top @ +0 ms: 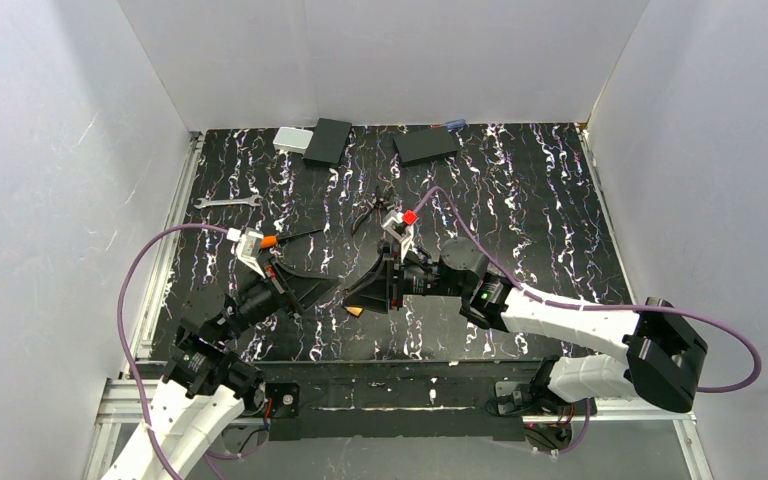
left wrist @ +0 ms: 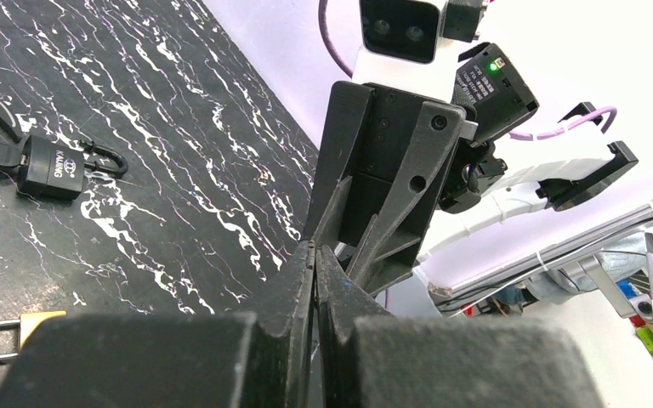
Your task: Unlock with the key
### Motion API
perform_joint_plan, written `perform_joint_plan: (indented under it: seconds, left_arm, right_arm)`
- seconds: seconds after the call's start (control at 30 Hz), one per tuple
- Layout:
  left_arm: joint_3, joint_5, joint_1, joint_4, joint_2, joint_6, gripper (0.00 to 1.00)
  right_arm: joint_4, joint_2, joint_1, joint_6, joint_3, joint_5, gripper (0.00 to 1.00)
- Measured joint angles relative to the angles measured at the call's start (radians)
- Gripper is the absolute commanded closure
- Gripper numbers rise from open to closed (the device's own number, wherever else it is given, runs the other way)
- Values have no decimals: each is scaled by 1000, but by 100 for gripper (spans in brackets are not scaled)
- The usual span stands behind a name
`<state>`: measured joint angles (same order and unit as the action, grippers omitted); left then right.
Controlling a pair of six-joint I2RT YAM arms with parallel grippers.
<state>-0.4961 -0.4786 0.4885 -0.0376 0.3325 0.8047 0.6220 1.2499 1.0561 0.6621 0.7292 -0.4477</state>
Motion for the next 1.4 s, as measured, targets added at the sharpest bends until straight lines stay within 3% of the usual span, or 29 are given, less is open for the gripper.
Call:
perform_joint_plan:
  seconds: [0.23,0.47,0.63,0.7,0.77,0.97,1.07,1.33,1.4]
  left_arm:
    - [10,3,0,0,-9,0,100]
    - [11,11,0,0,-20,0,100]
    - [11,11,0,0,-23,-1,100]
    - [11,11,0,0,-23,-1,100]
    - [11,12,0,0,-23,-1,100]
    - [11,12,2,-6,-27,-1,100]
    - [11,14,2,0,-29,-5,59]
    - [-40,68,3,229,-29,-68,5]
    - [-88,84,3,319,-16,-97,2]
  right_arm:
    - [3,0,2,2,1,4,59]
    - [4,9,5,2,23,4,76]
    - [6,19,5,7,28,4,74]
    - [6,20,5,8,28,4,82]
    - [7,21,5,9,28,4,98]
    - [4,23,5,12,28,12,99]
    - [1,22,5,5,28,13,99]
    - [-222,-37,6,-94,28,101,99]
    - [-285,-53,6,-119,27,137,99]
